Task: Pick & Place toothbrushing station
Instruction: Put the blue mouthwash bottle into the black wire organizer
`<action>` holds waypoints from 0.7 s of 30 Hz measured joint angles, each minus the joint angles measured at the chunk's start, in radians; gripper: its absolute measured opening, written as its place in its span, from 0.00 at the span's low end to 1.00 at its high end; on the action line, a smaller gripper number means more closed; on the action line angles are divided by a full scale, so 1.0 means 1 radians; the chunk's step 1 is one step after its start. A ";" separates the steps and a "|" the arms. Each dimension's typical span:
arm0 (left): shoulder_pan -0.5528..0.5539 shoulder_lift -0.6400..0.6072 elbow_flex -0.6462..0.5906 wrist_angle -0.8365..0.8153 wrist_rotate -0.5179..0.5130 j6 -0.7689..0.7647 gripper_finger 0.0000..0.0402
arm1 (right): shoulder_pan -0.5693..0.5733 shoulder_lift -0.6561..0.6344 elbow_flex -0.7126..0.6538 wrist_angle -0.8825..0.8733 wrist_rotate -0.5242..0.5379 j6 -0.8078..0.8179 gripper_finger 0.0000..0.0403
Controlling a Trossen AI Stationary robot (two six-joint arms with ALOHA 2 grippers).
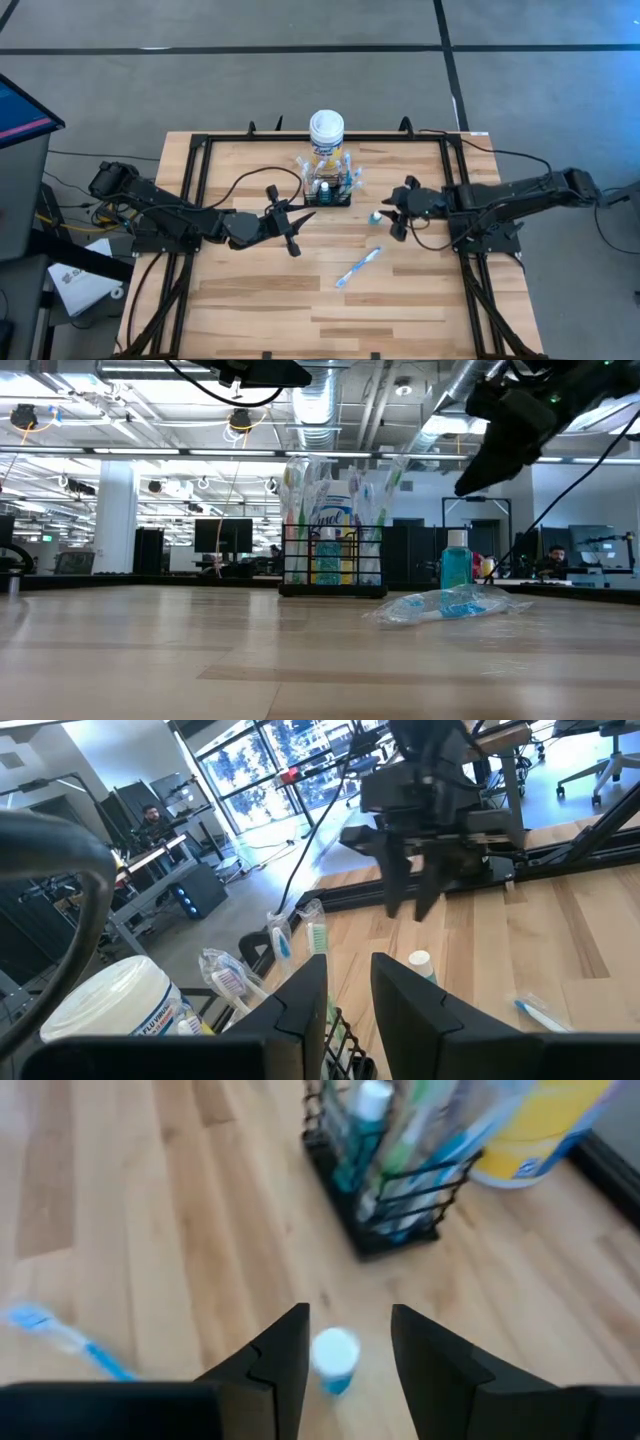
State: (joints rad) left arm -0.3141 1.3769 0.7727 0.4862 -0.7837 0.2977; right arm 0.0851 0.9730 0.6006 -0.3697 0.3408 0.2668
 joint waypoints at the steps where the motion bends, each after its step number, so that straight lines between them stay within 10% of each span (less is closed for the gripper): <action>1: 0.000 0.000 0.000 0.000 0.000 0.000 0.19 | 0.016 0.000 0.000 -0.005 0.000 0.007 0.33; 21: -0.001 0.000 0.000 0.000 0.000 -0.018 0.19 | 0.147 0.170 0.000 -0.096 0.115 0.126 0.33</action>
State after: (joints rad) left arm -0.3153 1.3769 0.7727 0.4860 -0.7837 0.2794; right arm 0.2319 1.1431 0.6006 -0.4660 0.4561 0.3931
